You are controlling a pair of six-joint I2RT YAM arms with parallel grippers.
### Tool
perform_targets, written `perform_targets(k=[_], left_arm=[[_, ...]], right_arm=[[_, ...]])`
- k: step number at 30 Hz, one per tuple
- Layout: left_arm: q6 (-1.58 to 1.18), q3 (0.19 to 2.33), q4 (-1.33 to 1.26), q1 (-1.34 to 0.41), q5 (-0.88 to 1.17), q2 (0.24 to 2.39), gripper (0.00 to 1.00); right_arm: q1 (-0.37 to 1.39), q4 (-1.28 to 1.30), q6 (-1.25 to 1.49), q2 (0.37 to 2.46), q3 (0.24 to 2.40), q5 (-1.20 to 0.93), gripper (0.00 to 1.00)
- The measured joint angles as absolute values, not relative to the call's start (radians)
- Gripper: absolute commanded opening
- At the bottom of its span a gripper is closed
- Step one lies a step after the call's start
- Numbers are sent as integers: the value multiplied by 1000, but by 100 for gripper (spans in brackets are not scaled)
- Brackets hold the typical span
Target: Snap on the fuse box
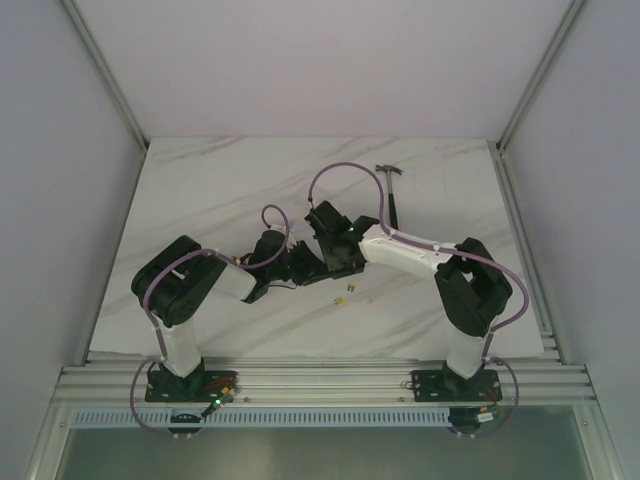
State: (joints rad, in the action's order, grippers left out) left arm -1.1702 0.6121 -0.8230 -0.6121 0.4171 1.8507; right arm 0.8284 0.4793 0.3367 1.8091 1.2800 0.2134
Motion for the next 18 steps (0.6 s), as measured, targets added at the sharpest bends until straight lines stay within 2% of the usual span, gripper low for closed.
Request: perform_targets(k=[18], left_arm=[[-1170,612,-824,-615,417,1851,27]], right_arm=[[785,500,355,1808,1280,191,16]])
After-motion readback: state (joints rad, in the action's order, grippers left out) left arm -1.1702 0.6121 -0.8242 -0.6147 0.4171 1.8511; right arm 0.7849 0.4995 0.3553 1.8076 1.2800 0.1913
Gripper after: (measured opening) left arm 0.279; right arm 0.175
